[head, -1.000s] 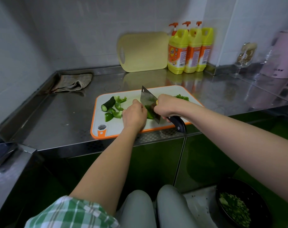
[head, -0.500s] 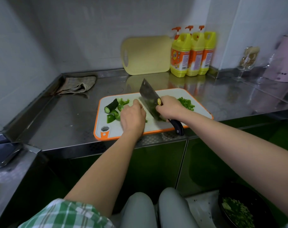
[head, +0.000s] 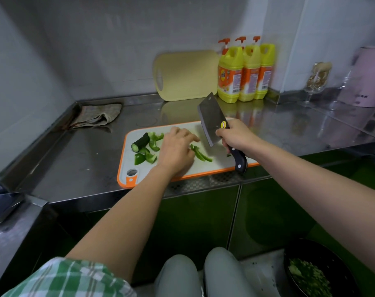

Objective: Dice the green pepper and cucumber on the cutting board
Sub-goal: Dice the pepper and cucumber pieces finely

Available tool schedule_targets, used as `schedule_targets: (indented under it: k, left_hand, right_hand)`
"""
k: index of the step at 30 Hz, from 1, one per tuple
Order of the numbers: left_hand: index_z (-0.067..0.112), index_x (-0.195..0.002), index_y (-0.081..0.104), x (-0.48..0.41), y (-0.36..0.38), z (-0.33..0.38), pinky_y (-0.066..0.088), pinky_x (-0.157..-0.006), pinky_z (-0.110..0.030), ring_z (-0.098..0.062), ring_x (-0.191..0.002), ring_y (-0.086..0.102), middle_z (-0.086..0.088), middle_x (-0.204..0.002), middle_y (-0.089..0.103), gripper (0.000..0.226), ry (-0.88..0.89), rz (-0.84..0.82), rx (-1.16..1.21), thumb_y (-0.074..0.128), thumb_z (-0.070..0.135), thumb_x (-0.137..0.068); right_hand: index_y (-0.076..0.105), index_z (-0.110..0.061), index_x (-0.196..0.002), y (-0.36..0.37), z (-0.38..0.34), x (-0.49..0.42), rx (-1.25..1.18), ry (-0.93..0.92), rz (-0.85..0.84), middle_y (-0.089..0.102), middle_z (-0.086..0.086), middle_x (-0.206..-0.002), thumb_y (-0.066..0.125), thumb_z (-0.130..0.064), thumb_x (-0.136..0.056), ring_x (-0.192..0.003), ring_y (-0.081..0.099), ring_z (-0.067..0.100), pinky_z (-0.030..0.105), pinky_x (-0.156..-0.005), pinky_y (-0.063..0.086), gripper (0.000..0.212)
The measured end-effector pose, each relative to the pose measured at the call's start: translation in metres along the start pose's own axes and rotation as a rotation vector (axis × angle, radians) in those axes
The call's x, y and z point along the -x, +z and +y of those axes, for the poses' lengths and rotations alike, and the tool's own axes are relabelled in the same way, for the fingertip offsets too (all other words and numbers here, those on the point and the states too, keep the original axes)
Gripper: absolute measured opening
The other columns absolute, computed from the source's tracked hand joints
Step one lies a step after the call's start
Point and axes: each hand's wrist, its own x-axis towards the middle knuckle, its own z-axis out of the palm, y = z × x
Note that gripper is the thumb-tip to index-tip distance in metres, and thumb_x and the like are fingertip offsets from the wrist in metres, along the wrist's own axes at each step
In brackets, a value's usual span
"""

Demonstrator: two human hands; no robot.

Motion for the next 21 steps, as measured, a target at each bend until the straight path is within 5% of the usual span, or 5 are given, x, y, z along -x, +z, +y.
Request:
schedule_targets:
  k: [3, 7, 21]
  left_hand:
    - [0.031, -0.112, 0.069, -0.007, 0.004, 0.005, 0.032, -0.088, -0.034, -0.022, -0.116, 0.043, 0.008, -0.119, 0.065, 0.038, 0.102, -0.220, -0.005, 0.054, 0.017, -0.080]
    - [0.029, -0.106, 0.071, -0.010, 0.005, 0.005, 0.032, -0.081, -0.034, -0.023, -0.106, 0.046, 0.003, -0.104, 0.068, 0.022, 0.073, -0.130, -0.100, 0.054, 0.028, -0.091]
    - [0.023, -0.095, 0.075, -0.003, 0.012, 0.011, 0.033, -0.075, -0.034, -0.026, -0.097, 0.048, -0.003, -0.092, 0.069, 0.021, -0.077, -0.002, -0.085, 0.057, 0.031, -0.090]
  right_hand:
    - [0.048, -0.010, -0.068, -0.003, 0.005, 0.000, -0.038, 0.016, -0.008, 0.049, 0.015, -0.056, 0.046, -0.008, -0.094, -0.040, 0.044, 0.023, 0.025, -0.044, 0.039, 0.026]
    - [0.050, -0.007, -0.071, -0.005, 0.010, -0.001, -0.031, 0.030, -0.024, 0.048, 0.015, -0.056, 0.046, -0.007, -0.092, -0.041, 0.044, 0.021, 0.026, -0.045, 0.039, 0.022]
    - [0.051, -0.007, -0.074, -0.019, -0.002, -0.007, 0.383, 0.040, -0.131, 0.058, 0.014, -0.063, 0.048, -0.007, -0.086, -0.041, 0.052, 0.023, 0.024, -0.046, 0.043, 0.013]
